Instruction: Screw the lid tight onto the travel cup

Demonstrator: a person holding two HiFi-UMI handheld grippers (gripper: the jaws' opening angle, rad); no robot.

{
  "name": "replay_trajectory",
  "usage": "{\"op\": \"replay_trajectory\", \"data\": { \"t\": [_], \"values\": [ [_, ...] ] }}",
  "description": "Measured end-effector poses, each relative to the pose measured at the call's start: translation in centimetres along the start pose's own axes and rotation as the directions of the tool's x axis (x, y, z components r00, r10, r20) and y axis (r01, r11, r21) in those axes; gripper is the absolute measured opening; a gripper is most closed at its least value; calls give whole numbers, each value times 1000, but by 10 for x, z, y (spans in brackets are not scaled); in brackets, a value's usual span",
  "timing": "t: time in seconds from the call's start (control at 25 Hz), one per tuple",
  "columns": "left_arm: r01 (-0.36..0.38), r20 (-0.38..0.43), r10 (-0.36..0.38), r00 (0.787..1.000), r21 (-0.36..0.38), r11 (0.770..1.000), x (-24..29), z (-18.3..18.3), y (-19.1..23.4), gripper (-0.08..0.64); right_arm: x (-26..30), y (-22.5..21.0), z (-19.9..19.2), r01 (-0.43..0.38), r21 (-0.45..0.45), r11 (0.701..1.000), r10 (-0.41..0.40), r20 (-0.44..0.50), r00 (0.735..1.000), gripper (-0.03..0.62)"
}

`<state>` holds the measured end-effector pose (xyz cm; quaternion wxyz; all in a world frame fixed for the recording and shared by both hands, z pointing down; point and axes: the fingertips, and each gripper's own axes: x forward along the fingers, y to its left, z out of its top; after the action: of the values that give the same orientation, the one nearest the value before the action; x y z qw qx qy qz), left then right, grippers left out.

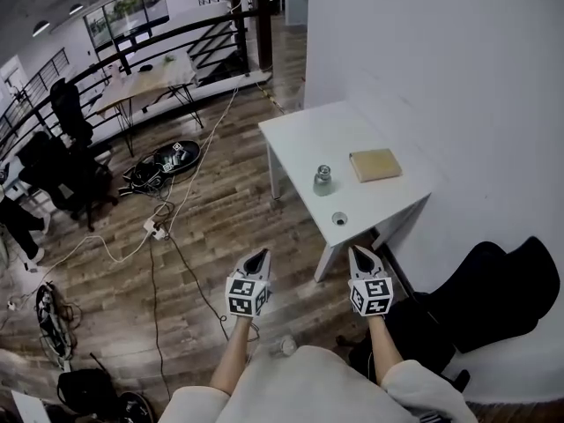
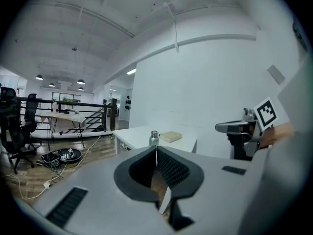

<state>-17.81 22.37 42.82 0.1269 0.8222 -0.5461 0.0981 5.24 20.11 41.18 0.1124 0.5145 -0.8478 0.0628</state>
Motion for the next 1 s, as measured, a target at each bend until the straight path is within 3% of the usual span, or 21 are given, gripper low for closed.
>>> {"op": "replay_trajectory", "data": {
  "t": [0.24,0.52,1.0],
  "values": [
    [50,-14,-50,999,5,999,31,4,22,9,28,0,-4,29,7,1000,-29,-28,999,0],
    [97,-41,-97,994,-4,995,50,-4,18,9,32,-5,-13,49,14,999,-48,-61,997,0],
    [90,-77,-90,993,-5,996,119,-6,22,9,92,-44,-21,7,24,1000,-5,-75,997,0]
  ]
}}
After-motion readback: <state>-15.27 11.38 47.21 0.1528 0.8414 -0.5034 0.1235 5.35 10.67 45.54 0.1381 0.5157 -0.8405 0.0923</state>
